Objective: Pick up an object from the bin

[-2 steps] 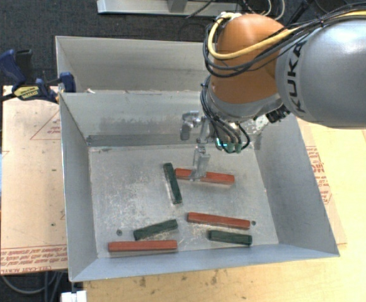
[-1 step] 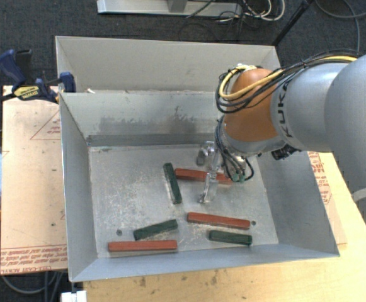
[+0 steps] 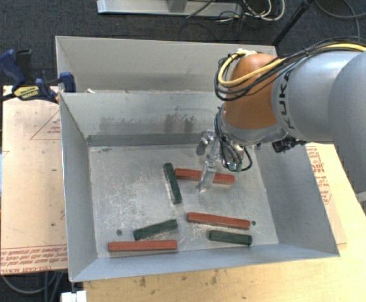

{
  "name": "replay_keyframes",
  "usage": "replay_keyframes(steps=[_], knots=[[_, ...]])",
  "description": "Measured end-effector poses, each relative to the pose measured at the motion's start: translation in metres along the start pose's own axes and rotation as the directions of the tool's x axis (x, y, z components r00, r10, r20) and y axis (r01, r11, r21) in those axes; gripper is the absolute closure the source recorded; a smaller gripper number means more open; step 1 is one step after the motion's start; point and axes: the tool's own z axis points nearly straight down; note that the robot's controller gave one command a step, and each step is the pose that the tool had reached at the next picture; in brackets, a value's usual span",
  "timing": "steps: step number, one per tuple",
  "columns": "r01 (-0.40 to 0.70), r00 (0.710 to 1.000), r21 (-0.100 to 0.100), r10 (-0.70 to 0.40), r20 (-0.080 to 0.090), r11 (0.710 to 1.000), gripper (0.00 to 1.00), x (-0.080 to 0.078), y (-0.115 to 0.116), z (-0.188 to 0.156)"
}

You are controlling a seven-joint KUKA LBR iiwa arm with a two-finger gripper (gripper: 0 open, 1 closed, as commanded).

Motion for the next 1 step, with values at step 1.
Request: replay_keyframes(steps=[1], knots=[[-0.033,0.999,0.001,0.033,-0.001,0.999,0.00,-0.0087,-0.0046,0.0013]])
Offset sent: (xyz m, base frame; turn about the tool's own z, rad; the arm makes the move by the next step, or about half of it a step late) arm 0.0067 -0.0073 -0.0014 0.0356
